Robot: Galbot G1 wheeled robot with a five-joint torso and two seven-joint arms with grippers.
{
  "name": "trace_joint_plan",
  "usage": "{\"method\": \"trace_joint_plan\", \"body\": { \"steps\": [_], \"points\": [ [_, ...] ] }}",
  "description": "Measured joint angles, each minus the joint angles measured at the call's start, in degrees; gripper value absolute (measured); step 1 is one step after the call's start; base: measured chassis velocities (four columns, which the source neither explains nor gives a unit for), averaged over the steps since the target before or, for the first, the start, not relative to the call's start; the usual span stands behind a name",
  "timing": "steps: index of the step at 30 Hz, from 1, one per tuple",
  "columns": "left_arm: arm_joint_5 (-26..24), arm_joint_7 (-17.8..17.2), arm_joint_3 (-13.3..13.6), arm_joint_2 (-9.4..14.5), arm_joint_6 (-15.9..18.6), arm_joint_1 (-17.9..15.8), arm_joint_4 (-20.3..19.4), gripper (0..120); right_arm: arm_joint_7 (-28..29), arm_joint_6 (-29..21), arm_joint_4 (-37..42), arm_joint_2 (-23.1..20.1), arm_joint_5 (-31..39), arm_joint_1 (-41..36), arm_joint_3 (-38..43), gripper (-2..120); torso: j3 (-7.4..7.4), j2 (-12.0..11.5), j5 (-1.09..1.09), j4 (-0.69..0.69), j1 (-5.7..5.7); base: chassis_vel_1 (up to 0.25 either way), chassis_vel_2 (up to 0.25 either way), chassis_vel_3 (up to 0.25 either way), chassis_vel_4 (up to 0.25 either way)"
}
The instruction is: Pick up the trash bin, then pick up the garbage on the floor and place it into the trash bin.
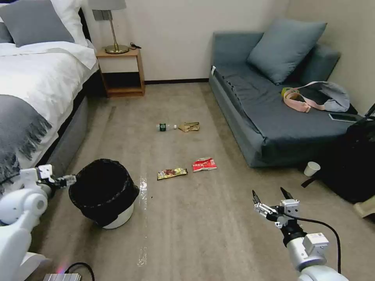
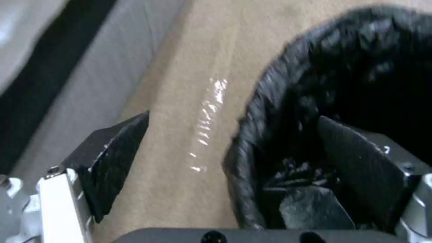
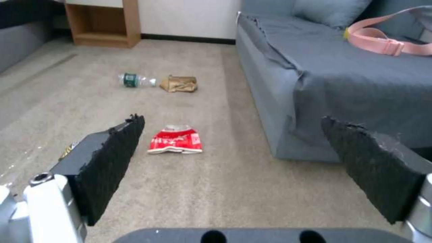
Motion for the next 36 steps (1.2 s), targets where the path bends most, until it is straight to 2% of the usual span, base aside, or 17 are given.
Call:
{"method": "trace_joint_plan", "body": {
  "steps": [10,14,20,23,30,32,34,36],
  "points": [
    [-5.0,-3.3,2.5,-0.8,1.6,-2.9,2.5,100,-0.2,1.0,0.1,0.2,-0.1,-1.2,0.7,100,0.00,0.0,0.01,-0.01,0.00,0.000,0.000,0.000,0.000],
    [-10.7,-7.0,3.6,0.0,2.9,-4.6,3.8,100,-0.2,1.4,0.0,0.3,-0.3,-1.3,0.7,100,0.00,0.0,0.00,0.00,0.00,0.000,0.000,0.000,0.000],
    [-14.0,-9.1,5.0,1.4,3.7,-6.3,5.0,100,-0.2,1.5,-0.3,0.4,-0.3,-1.3,0.7,100,0.00,0.0,0.01,0.00,0.00,0.000,0.000,0.000,0.000],
    [-17.1,-11.5,6.2,1.8,4.4,-7.8,5.6,100,-0.2,1.9,-1.1,0.5,-0.3,-1.2,0.5,100,0.00,0.0,0.00,0.00,0.00,0.000,0.000,0.000,0.000],
    [-19.4,-13.9,8.0,2.1,4.6,-10.1,7.3,100,-0.4,2.5,-2.2,0.5,-0.2,-0.9,0.5,100,0.00,0.0,0.00,-0.01,0.00,0.000,0.000,0.000,0.000],
    [-19.8,-14.8,8.9,2.2,4.6,-10.9,8.4,94,-0.5,2.8,-2.7,0.7,0.0,-0.7,0.5,100,0.00,0.0,0.00,-0.01,0.00,0.000,0.000,0.000,0.000],
    [-19.8,-14.9,9.0,2.2,4.6,-11.0,8.5,93,-0.5,2.8,-2.8,0.7,0.0,-0.7,0.6,100,0.00,0.0,0.00,-0.01,0.00,0.000,0.000,0.000,0.000],
    [-19.8,-14.9,9.0,1.9,4.6,-10.9,8.8,81,-0.6,3.1,-3.2,0.7,0.1,-0.7,0.8,100,0.00,0.0,0.00,0.00,0.00,0.000,0.000,0.000,0.000]
  ]
}}
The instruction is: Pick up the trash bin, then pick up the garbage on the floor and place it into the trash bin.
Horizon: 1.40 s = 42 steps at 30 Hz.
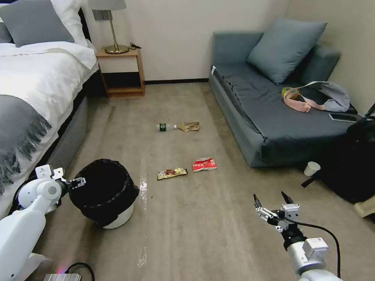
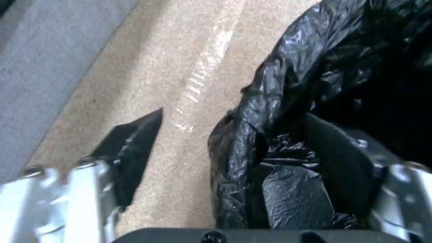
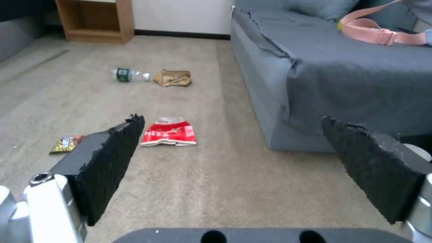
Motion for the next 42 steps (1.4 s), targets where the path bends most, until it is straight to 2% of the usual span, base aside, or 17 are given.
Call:
{"method": "trace_joint_plan", "body": {
  "steps": [1,5,6,9,12,15,17,20,26,36,38,40,42],
  "points": [
    [0.0,0.0,0.0,0.0,0.0,0.0,0.0,81,0.0,0.0,0.0,0.0,0.0,0.0,0.0,100,0.00,0.0,0.00,0.00,0.00,0.000,0.000,0.000,0.000],
    [0.2,0.4,0.0,-0.8,0.0,0.9,0.0,63,0.0,0.2,-0.2,-0.5,0.6,0.0,0.5,100,0.00,0.0,-0.01,0.00,0.00,0.000,0.000,0.000,0.000],
    [0.2,0.4,0.0,-0.8,0.0,0.9,0.0,63,0.0,0.2,-0.2,-0.5,0.6,0.0,0.5,100,0.00,0.0,-0.01,0.00,0.00,0.000,0.000,0.000,0.000],
    [0.7,1.1,-0.3,-1.3,0.0,1.7,-0.2,48,0.0,0.3,0.0,-0.6,0.8,-0.1,0.7,100,0.00,0.0,0.00,0.00,0.00,0.000,0.000,0.000,0.000],
    [1.0,1.5,-0.6,-1.4,0.0,2.2,-0.5,41,0.0,0.4,0.1,-0.6,0.7,-0.2,0.7,100,0.00,0.0,0.00,0.00,0.00,0.000,0.000,0.000,0.000],
    [1.3,2.2,-1.2,-1.6,0.0,3.0,-1.2,26,0.0,0.5,0.8,-0.5,0.7,-0.4,0.6,100,0.00,0.0,0.00,0.00,0.00,0.000,0.000,0.000,0.000],
    [1.4,2.3,-1.3,-1.7,0.0,3.2,-1.3,23,0.1,0.5,1.0,-0.5,0.6,-0.4,0.6,100,0.00,0.0,0.00,0.00,0.00,0.000,0.000,0.000,0.000],
    [1.9,3.0,-1.8,-2.2,-0.1,3.8,-1.7,8,0.1,0.4,1.7,-0.5,0.6,-0.5,0.5,100,-0.01,0.0,0.02,0.01,0.00,0.000,0.000,0.000,0.000],
    [3.2,4.3,-2.4,-3.0,-0.5,4.7,-2.5,3,0.2,0.3,2.3,-0.3,0.3,-0.8,0.5,100,-0.02,0.0,0.05,0.01,0.00,0.000,0.000,0.000,0.000],
    [11.1,10.3,-3.9,-5.1,-4.3,7.7,-5.4,3,0.3,0.2,3.4,0.5,-0.5,-1.3,0.7,100,-0.01,0.0,-0.01,0.00,0.00,0.000,0.000,0.000,0.000],
    [13.8,12.7,-4.8,-5.6,-5.4,9.3,-7.9,3,0.3,0.1,3.9,0.7,-0.9,-1.6,0.7,100,0.00,0.0,-0.07,-0.02,0.00,0.000,0.000,0.000,0.000],
    [14.1,13.0,-5.0,-5.7,-5.5,9.5,-8.3,2,0.3,0.1,4.0,0.7,-1.0,-1.6,0.7,100,0.00,0.0,-0.07,-0.02,0.00,0.000,0.000,0.000,0.000],
    [15.3,14.1,-6.3,-6.4,-6.3,11.1,-11.8,2,0.4,0.0,4.3,0.9,-1.4,-1.8,0.6,100,0.00,0.0,-0.05,-0.02,0.00,0.000,0.000,0.000,0.000]
  ]
}}
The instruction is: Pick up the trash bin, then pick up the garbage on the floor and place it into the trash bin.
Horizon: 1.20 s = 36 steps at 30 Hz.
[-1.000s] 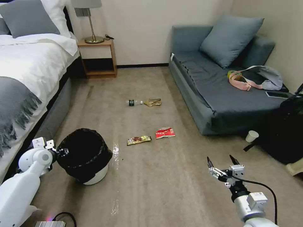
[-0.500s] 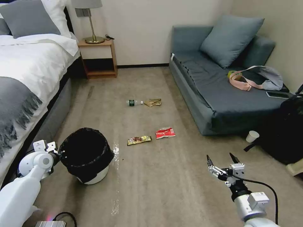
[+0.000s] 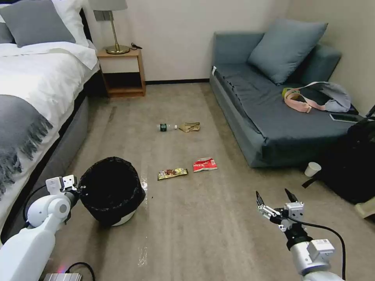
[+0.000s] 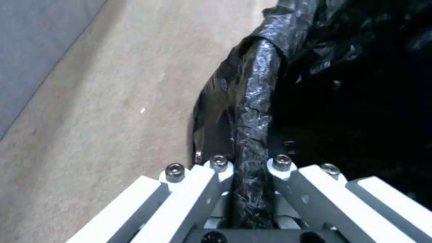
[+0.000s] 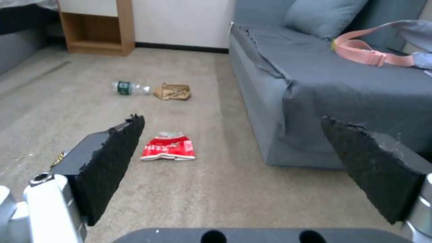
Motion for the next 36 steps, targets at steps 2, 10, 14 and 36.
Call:
{"method": "trace_joint_plan", "body": {
  "steps": [2,10,14,36],
  "points": [
    [0.3,0.7,-0.8,-0.6,-0.6,0.9,-2.2,2,0.0,-0.1,0.3,0.2,-0.3,-0.2,-0.1,100,0.00,0.0,0.06,0.01,0.00,0.000,0.000,0.000,0.000],
    [0.9,3.4,-3.1,-2.4,-2.9,3.3,-4.3,2,0.1,-0.1,1.6,0.5,-1.0,-1.3,-0.1,100,0.00,0.0,0.05,0.02,0.00,0.000,0.000,0.000,0.000],
    [1.2,5.4,-4.4,-3.1,-4.0,4.7,-5.2,2,0.1,0.0,2.0,0.6,-1.1,-2.0,0.2,100,0.00,0.0,0.05,0.02,0.00,0.000,0.000,0.000,0.000],
    [15.9,12.1,-2.0,-11.7,-12.5,11.7,-18.7,2,-4.5,0.9,3.5,-0.6,-2.8,-2.6,0.4,100,0.00,0.0,0.06,0.01,0.00,0.000,0.000,0.000,0.000]
  ]
}}
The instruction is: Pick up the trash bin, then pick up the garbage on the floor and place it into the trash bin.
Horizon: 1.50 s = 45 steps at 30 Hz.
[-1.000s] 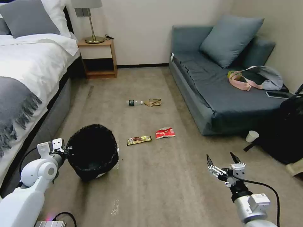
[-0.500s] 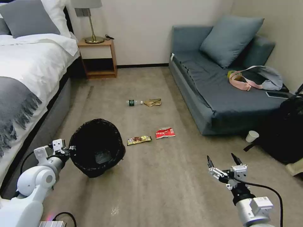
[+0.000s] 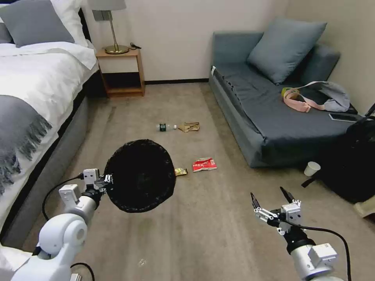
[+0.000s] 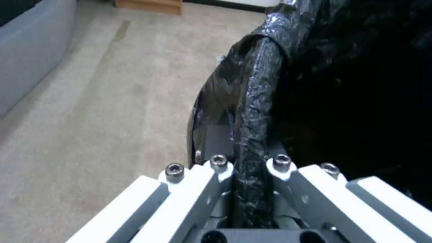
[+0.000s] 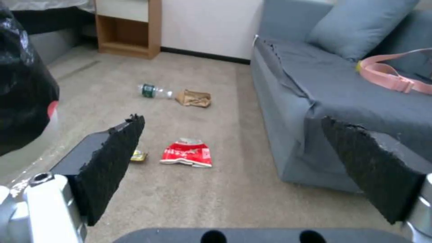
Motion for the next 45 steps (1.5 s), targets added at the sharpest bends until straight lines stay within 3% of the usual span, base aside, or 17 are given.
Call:
{"method": "trace_joint_plan", "body": {
  "steps": [7,14,28,45],
  "points": [
    [2.2,0.4,-0.7,-1.9,-1.2,2.1,0.0,2,-0.3,0.0,0.0,-0.2,-0.5,0.3,-0.3,100,0.00,0.0,0.00,0.01,0.00,0.000,0.000,0.000,0.000],
    [3.0,0.8,-0.7,-2.2,-1.7,2.5,0.2,2,-0.5,0.0,0.2,-0.5,-0.6,0.3,-0.3,100,0.00,0.0,0.00,0.01,0.00,0.000,0.000,0.000,0.000],
    [3.6,1.3,-1.4,-2.0,-2.3,2.2,1.4,2,-0.6,0.0,0.4,-0.6,0.2,0.5,-0.4,100,0.00,0.0,-0.01,0.01,0.00,0.000,0.000,0.000,0.000],
    [3.5,2.0,-4.4,-1.5,-3.0,0.8,3.8,2,-0.8,0.0,-0.3,-0.8,1.0,1.3,-0.4,100,0.00,0.0,-0.01,0.00,0.00,0.000,0.000,0.000,0.000]
  ]
}}
